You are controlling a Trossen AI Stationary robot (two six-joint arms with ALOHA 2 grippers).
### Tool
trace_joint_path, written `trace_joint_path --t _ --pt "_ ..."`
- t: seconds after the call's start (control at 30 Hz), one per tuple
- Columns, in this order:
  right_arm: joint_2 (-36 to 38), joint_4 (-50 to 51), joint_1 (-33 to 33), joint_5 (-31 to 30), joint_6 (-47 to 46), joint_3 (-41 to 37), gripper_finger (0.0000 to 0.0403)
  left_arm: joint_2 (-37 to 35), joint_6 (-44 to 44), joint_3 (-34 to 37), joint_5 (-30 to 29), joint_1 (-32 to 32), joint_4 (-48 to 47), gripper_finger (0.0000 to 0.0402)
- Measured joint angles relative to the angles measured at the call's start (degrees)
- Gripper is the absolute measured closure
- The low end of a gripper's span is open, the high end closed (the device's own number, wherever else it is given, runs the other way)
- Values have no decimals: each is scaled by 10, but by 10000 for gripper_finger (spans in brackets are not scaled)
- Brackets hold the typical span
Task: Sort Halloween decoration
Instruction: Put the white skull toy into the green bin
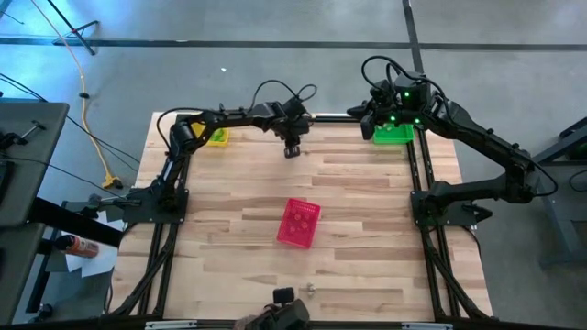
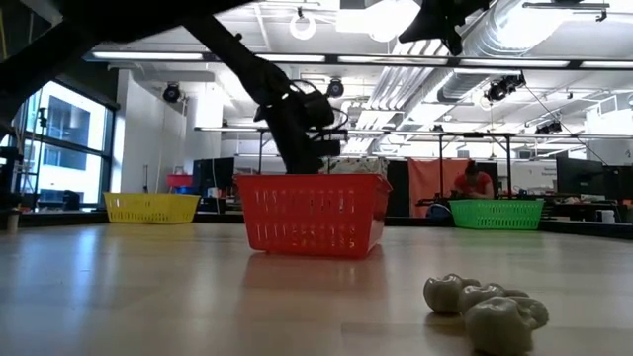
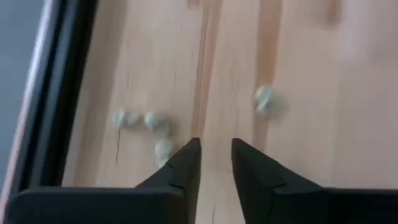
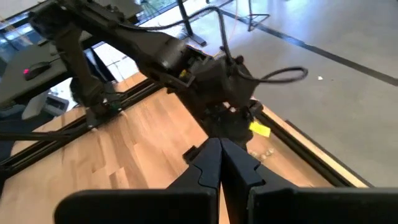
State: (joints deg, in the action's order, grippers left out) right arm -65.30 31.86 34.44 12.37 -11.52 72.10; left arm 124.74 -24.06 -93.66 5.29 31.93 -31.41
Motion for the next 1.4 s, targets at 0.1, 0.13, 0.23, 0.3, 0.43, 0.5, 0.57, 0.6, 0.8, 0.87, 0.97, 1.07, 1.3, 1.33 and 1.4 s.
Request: trace_joint_path --t 0.1,0.13,0.23,0.3,0.43,0.5,0.57,0.6,0.8,0.87,0.97,1.07,1.3,1.33,1.4 --pt "0 0 0 -7 0 0 402 -2 14 -26 39 11 -15 297" --pt "0 0 0 -7 0 0 402 -2 18 -34 51 16 -20 290" --pt "-6 -3 0 -8 -17 1 402 -2 29 -56 81 28 -40 271" --pt "-22 -5 1 -8 -28 1 402 -4 37 -78 106 39 -85 262" --pt "-85 -1 1 -6 -10 1 402 -44 44 -96 167 75 -162 254" --pt "-125 -4 1 -1 8 1 402 -82 51 -96 179 102 -184 254" --pt "-167 -16 2 13 23 1 399 -131 68 -87 200 129 -189 255" --pt "-186 -29 4 29 26 0 394 -160 78 -78 211 143 -184 254" --pt "-318 -38 3 86 62 58 318 -343 142 6 236 187 -113 254" --pt "-369 8 1 87 94 107 288 -405 163 42 238 188 -80 254" --pt "-448 99 0 77 154 192 254 -489 198 99 236 179 -32 254" --pt "-523 174 0 76 214 266 233 -554 228 151 226 165 2 254" --pt "-638 244 -6 76 295 365 231 -651 285 221 179 139 45 254" --pt "-647 245 -8 75 299 370 233 -659 289 227 170 135 50 254" --pt "-664 243 -13 72 308 378 238 -672 296 235 156 129 57 254"
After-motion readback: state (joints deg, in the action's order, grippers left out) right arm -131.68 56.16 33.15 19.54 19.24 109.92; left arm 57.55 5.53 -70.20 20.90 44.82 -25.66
